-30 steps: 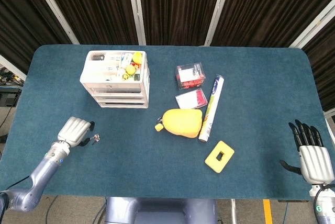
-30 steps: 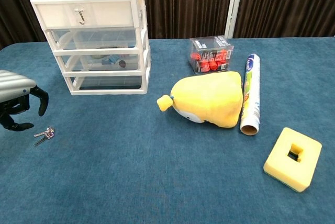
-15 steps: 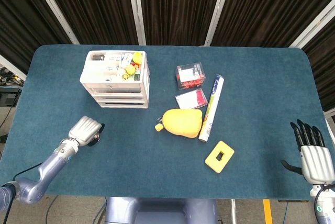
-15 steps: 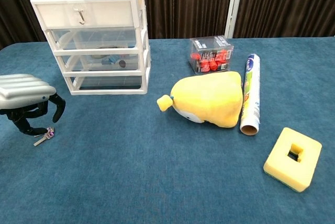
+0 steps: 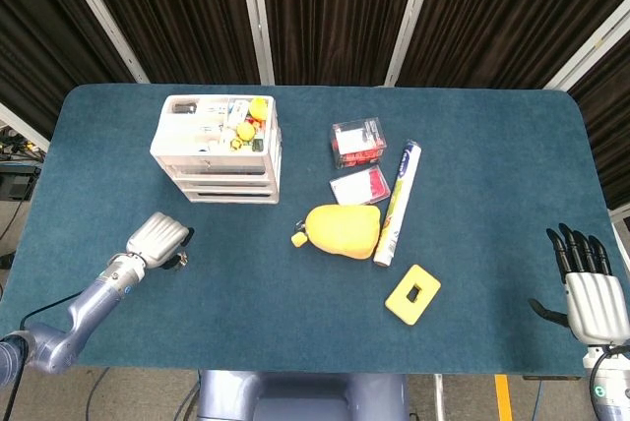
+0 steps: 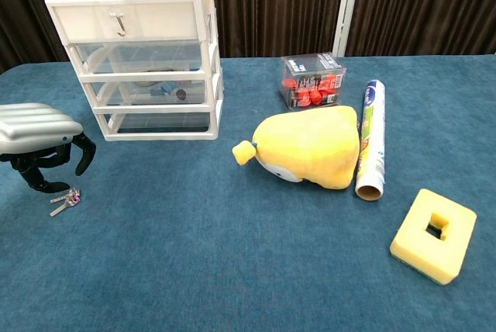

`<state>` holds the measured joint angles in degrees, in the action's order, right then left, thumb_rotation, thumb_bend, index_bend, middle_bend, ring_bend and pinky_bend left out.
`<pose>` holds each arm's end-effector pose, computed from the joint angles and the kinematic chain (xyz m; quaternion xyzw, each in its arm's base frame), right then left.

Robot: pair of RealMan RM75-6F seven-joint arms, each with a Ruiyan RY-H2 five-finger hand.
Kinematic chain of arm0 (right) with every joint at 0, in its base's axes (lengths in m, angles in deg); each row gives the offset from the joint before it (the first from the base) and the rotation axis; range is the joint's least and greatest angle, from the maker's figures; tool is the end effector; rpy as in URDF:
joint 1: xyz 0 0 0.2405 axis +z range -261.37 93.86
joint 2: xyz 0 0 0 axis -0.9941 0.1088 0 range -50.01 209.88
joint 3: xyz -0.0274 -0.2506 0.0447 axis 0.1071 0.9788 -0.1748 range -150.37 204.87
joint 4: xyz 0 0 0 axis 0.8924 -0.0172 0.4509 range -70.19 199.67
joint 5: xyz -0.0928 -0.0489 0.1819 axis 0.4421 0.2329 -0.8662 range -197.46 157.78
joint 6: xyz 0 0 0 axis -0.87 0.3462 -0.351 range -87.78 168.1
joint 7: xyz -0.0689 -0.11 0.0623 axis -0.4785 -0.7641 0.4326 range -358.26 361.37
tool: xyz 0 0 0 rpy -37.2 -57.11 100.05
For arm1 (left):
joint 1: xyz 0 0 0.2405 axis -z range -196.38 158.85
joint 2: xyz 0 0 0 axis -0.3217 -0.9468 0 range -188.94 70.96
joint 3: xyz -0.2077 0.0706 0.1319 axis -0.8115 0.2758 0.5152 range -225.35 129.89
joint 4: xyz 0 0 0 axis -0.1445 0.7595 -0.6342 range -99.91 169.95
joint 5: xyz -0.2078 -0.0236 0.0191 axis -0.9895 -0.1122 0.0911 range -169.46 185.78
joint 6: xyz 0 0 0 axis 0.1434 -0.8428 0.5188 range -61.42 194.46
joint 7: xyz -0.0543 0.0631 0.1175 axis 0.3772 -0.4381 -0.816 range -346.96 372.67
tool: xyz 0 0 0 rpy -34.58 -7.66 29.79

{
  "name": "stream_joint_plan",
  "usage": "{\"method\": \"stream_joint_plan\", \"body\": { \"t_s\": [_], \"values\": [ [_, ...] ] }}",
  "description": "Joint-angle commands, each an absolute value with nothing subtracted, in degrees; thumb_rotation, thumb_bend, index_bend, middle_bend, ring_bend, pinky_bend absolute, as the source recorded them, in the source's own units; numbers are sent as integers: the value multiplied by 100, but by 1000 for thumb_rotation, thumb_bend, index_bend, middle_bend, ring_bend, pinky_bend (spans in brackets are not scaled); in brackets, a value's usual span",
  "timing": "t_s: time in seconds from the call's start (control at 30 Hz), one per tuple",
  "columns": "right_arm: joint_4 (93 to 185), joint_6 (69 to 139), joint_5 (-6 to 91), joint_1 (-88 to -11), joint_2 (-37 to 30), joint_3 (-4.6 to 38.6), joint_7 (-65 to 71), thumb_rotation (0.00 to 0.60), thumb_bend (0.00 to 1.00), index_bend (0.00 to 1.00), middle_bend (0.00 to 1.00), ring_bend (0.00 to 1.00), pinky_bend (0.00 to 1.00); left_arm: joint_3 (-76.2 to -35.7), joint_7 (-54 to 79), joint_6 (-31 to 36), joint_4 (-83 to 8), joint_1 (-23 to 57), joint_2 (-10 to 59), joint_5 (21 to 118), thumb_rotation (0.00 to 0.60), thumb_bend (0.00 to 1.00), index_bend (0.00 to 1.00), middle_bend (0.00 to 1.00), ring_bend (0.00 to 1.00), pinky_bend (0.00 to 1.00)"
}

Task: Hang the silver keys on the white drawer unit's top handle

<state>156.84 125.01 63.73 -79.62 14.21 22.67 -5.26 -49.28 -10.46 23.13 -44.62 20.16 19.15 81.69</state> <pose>-0.3151 -0.1831 0.1564 0.5918 -0.3662 0.3578 0.6227 -0.2424 0.3283 0.0151 -0.8467 -0.2717 -0.1789 0.4211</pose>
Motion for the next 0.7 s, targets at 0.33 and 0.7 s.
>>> {"method": "stream_joint_plan", "body": {
  "t_s": [0.33, 0.7],
  "values": [
    [15682, 12497, 6358, -7960, 1422, 2258, -535, 600, 3, 0, 0, 0, 0, -4774, -952, 2371, -4247, 2079, 2015, 8246, 600, 315, 483, 885, 806, 696],
    [15684, 12509, 6343, -7963, 1414, 2244, -533, 600, 3, 0, 0, 0, 0, -4692, -935, 2404, -4207, 2096, 2067, 8198, 600, 326, 562, 885, 806, 696]
  ]
}}
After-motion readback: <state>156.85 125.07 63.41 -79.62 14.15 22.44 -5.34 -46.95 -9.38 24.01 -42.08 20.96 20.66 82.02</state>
